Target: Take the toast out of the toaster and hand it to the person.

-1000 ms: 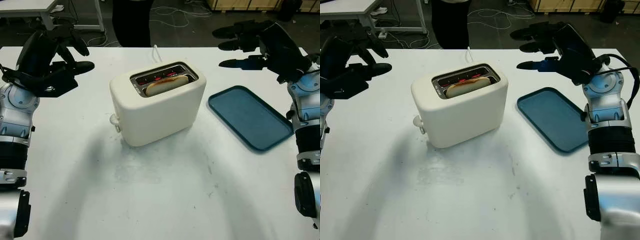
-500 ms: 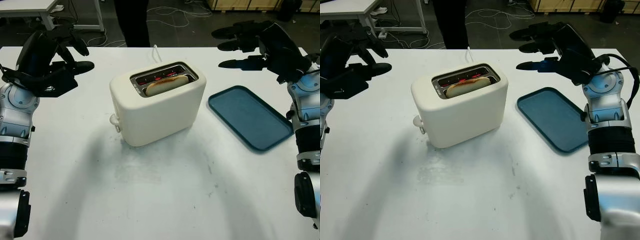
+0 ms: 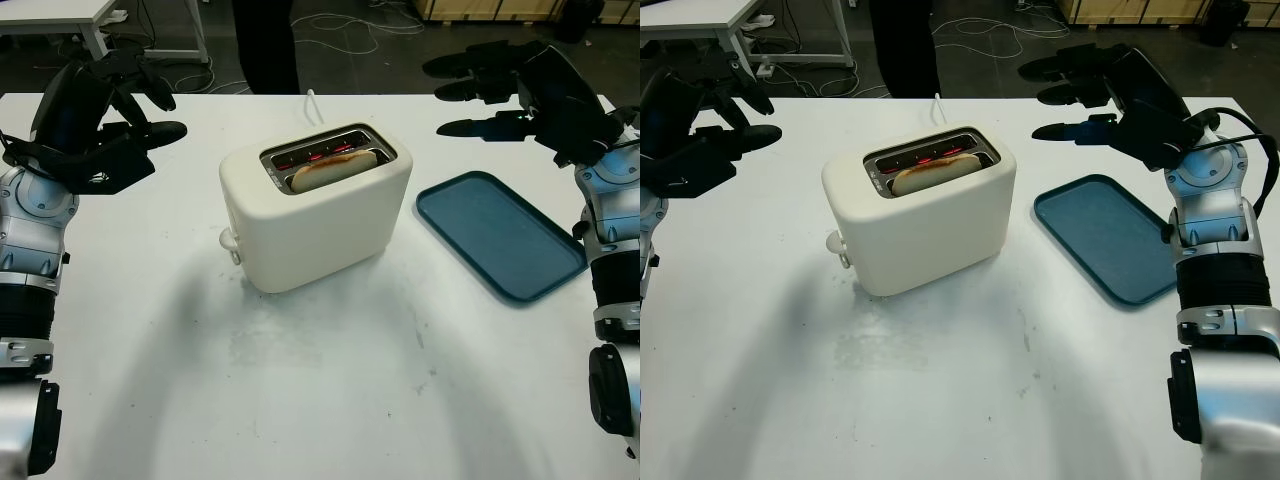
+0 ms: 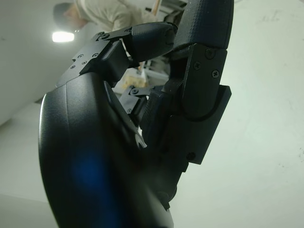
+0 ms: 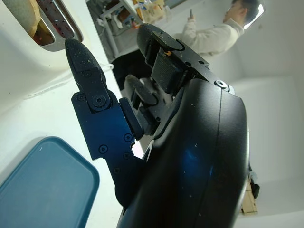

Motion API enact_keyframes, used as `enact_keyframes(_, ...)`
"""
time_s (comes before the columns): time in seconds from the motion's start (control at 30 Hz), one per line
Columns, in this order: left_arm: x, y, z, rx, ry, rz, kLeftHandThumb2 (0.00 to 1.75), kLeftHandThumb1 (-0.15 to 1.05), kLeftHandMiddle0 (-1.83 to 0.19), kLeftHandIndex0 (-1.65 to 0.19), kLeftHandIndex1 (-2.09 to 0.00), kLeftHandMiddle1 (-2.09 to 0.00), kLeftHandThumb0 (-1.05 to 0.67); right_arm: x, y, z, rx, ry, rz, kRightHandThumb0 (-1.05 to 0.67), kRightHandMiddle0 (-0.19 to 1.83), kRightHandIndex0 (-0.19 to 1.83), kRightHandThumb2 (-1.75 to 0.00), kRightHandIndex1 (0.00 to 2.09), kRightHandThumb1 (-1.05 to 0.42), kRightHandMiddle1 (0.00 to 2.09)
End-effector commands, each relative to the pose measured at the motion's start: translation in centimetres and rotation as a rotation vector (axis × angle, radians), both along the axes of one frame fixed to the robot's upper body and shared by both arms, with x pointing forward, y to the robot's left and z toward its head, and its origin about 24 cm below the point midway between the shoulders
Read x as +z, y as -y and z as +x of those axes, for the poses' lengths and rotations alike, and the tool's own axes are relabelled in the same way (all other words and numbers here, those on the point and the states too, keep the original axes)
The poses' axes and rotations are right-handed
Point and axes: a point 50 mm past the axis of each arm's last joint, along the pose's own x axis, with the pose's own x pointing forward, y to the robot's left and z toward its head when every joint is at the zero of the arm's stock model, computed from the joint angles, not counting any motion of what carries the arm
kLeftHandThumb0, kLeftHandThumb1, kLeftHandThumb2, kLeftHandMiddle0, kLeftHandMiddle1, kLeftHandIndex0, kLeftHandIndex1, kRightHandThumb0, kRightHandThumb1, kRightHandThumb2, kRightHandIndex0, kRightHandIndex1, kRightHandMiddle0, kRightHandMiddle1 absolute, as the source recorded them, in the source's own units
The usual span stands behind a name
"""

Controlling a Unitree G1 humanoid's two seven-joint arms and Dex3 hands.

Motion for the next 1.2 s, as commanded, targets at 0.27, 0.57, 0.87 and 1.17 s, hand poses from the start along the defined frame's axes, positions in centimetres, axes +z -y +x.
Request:
enact_keyframes(0.27,0.03,-0.22,-0.1,0.006,0.001,0.015,0.2,0.92,-0.68,-0.55,-1.48,-1.46,-1.05,0.17,0.33,-0.23,-0.016,0.017,-0.013,-0.51,0.81,0.88,0.0,0.01,-0.75,0.0)
enact_keyframes(0.57,0.06,-0.14,-0.06,0.003,0.004,0.016,0.21,0.92,-0.68,-0.54,-1.49,-1.47,-1.05,0.12,0.36,-0.19,-0.013,0.012,-0.005,-0.49,0.8,0.87,0.0,0.0,-0.75,0.0)
enact_keyframes(0.87,-0.06,-0.23,-0.08,0.01,0.0,0.017,0.22,0.92,-0.68,-0.55,-1.49,-1.46,-1.05,0.03,0.39,-0.2,-0.011,0.012,-0.007,-0.5,0.8,0.87,0.0,0.0,-0.75,0.0)
enact_keyframes(1.17,-0.1,-0.35,-0.19,0.012,-0.006,0.006,0.19,0.92,-0.67,-0.55,-1.47,-1.46,-1.05,-0.09,0.37,-0.22,-0.02,0.012,-0.014,-0.52,0.8,0.87,0.0,0.0,-0.76,0.0)
